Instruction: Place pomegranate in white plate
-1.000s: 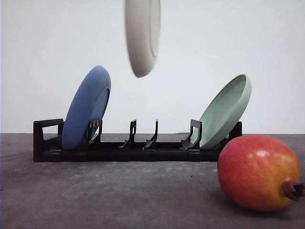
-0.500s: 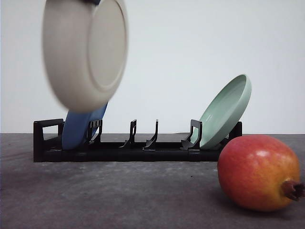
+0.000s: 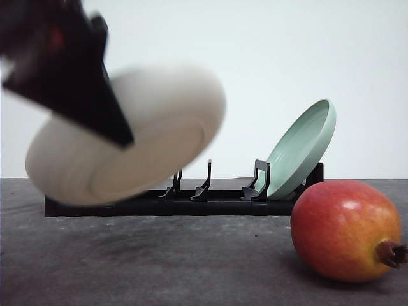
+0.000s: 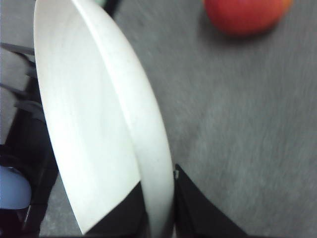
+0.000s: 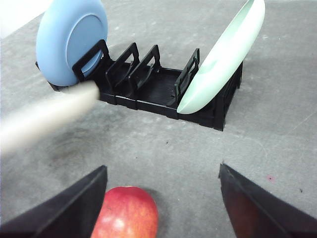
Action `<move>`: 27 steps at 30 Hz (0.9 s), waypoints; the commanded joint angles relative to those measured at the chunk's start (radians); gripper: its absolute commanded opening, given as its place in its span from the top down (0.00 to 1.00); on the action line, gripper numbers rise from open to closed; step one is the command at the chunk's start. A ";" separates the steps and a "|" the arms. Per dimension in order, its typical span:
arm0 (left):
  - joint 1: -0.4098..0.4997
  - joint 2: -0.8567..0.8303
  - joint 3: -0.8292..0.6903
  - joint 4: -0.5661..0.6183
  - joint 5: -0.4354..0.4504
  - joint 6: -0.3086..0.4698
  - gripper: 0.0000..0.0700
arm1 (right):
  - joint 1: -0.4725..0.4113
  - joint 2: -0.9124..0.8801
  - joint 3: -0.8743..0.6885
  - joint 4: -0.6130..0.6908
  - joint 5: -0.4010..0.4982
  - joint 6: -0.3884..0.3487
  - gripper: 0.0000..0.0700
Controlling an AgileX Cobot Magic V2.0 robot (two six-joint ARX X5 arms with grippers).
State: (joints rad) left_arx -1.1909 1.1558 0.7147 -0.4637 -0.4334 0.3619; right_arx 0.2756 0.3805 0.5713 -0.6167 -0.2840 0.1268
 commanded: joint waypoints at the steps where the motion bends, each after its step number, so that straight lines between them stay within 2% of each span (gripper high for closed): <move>1: -0.023 0.053 0.011 0.014 -0.028 0.050 0.98 | 0.004 0.003 0.016 0.010 0.004 -0.012 0.35; 8: -0.071 0.205 0.012 0.014 -0.104 0.053 0.97 | 0.004 0.003 0.016 0.010 0.004 -0.012 0.35; 16: -0.099 0.253 0.012 0.013 -0.105 0.047 0.94 | 0.004 0.003 0.016 0.010 0.003 -0.011 0.35; 20: -0.102 0.253 0.012 0.007 -0.106 0.037 0.77 | 0.004 0.003 0.016 0.010 0.004 -0.011 0.35; 22: -0.102 0.253 0.012 0.002 -0.106 0.033 0.72 | 0.004 0.003 0.016 0.010 0.004 -0.011 0.35; 25: -0.100 0.248 0.026 -0.041 -0.096 -0.032 0.71 | 0.004 0.003 0.016 0.010 0.004 -0.012 0.35; 27: -0.085 0.227 0.046 -0.093 -0.044 -0.103 0.63 | 0.004 0.003 0.016 0.010 0.003 -0.011 0.35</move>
State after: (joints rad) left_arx -1.2677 1.3881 0.7330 -0.5528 -0.4949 0.3368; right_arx 0.2756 0.3805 0.5713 -0.6167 -0.2840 0.1268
